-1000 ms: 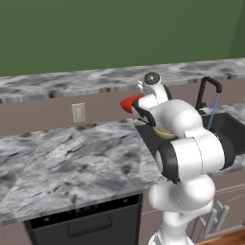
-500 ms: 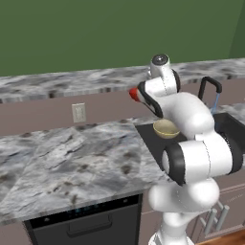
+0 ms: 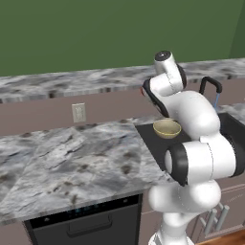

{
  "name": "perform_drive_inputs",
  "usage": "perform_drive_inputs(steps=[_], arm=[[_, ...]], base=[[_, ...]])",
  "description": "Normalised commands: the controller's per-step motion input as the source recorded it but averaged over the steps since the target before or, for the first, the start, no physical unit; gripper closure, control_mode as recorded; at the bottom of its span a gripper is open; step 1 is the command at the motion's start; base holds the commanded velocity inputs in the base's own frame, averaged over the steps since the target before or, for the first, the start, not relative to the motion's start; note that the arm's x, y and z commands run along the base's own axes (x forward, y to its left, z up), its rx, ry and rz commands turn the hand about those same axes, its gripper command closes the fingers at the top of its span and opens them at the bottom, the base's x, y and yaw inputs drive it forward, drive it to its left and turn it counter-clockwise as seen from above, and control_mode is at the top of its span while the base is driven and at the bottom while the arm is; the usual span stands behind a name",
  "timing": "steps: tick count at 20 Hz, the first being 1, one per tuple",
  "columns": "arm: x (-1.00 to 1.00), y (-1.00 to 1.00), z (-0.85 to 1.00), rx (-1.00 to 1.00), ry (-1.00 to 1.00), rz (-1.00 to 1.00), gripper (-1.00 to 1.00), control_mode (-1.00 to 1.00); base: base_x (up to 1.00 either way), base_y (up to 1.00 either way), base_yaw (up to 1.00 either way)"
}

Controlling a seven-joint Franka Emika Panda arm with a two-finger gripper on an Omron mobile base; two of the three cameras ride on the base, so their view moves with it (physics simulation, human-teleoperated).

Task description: Rinse each bowl for a few seconds and place them down in the sink or on the counter.

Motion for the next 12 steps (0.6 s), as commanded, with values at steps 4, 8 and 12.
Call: perform_drive_inputs(steps=[4,8,12], arm=[[-0.23,-0.42,0.0,-0.01,0.01,-0.21,1.0,-1.0],[-0.23,-0.42,0.0,-0.02,0.03,-0.19,1.0,-1.0],[-0.36,-0.28,0.0,-0.04,0.0,-0.15,1.0,-1.0]], base=[[0.0,0.0,0.0],[0.0,0.0,0.0],[0.0,0.0,0.0]])
